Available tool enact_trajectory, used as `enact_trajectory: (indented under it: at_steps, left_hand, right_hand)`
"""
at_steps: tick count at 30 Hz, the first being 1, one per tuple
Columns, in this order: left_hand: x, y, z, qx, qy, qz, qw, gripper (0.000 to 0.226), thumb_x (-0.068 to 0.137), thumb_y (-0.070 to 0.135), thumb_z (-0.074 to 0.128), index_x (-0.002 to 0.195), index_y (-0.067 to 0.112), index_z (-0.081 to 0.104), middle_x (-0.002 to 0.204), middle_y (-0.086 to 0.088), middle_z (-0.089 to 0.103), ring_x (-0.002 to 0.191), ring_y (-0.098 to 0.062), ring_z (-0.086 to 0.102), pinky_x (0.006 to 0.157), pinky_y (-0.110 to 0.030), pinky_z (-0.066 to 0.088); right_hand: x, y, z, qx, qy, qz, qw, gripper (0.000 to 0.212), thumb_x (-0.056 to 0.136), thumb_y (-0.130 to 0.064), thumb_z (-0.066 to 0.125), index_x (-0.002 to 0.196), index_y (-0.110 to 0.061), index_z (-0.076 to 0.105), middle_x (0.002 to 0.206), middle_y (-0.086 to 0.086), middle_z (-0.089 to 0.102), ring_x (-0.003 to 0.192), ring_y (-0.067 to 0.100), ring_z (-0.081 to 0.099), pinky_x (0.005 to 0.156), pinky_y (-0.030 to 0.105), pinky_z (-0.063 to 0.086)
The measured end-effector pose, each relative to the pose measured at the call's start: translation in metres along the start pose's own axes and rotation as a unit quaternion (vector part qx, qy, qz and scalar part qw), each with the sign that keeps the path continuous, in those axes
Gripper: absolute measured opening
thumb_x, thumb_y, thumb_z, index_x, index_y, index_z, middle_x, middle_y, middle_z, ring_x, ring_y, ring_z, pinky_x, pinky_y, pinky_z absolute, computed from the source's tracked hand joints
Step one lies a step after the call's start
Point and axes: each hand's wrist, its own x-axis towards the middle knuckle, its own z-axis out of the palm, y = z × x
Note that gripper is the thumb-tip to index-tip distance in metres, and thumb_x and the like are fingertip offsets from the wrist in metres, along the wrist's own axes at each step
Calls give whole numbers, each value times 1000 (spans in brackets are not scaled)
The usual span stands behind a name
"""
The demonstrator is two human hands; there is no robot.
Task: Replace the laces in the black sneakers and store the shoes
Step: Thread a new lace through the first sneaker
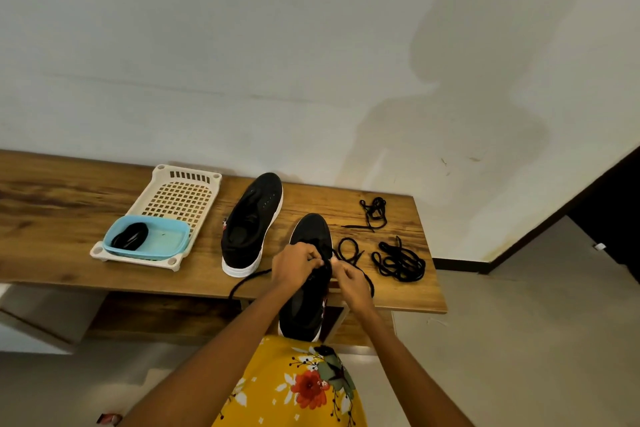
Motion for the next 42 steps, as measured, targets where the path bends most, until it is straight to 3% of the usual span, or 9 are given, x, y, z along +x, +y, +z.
enact_trajectory:
  at_steps: [6,12,15,20,25,29,33,37,42]
  left_hand:
    - [5,-1,-5,4,-29,63,998,26,86,30,64,110,25,54,88,7,70,87,-11,64,70,-30,48]
    - [8,-6,-7,14,-69,100,992,29,91,26,57,119,31,59,99,7,70,95,-10,63,79,-29,51]
    - [8,-8,-11,23,-108,99,989,35,91,16,49,122,30,58,116,3,62,106,-15,58,86,-34,50]
    - [7,7,-18,79,-103,105,986,30,93,31,47,118,26,63,122,-4,51,115,-22,49,95,-37,36]
    - [2,34,-27,65,-9,96,993,27,90,40,56,107,25,69,116,1,60,108,-19,56,89,-33,40]
    - [-5,58,-65,-19,63,92,994,24,91,35,57,103,19,71,94,-4,71,89,-21,64,70,-27,39]
    - [-5,92,-104,-94,68,124,985,21,90,25,60,103,15,72,102,-4,71,90,-18,63,72,-23,40]
    - [-11,116,-117,-133,32,171,976,17,89,15,60,99,15,74,102,-2,72,95,-16,64,86,-28,49]
    - [-14,112,-128,-274,82,146,947,24,91,3,52,104,14,68,103,-4,68,93,-15,60,84,-25,47]
  right_hand:
    - [28,-4,-4,7,-48,46,998,21,97,-16,52,100,-4,69,96,9,70,85,21,68,67,29,56]
    - [25,-19,-1,-65,-43,67,995,29,96,-22,42,71,-14,54,71,7,57,65,25,59,56,33,41]
    - [24,-41,-14,23,4,99,995,35,97,-16,35,62,-14,40,57,3,41,48,14,38,48,28,28]
    - [25,-100,-57,289,48,87,952,28,99,-9,37,74,-6,50,65,6,53,59,17,56,57,26,54]
    - [7,-119,-68,353,1,23,935,20,101,-9,40,84,-7,51,73,6,49,65,16,51,53,20,53]
    - [-10,-108,-79,196,-5,-24,980,14,100,-10,41,91,-9,51,71,4,48,57,12,52,59,22,53]
    - [-30,-106,-67,-40,-42,-78,995,21,99,-11,46,118,-17,49,72,0,59,57,0,61,59,14,50]
    - [-40,-141,-61,14,10,-118,993,15,98,-5,44,88,-6,55,68,3,57,50,-5,57,50,9,42]
    - [-34,-166,-75,57,24,-128,990,17,98,-7,44,100,-4,61,71,2,60,62,7,62,73,26,57]
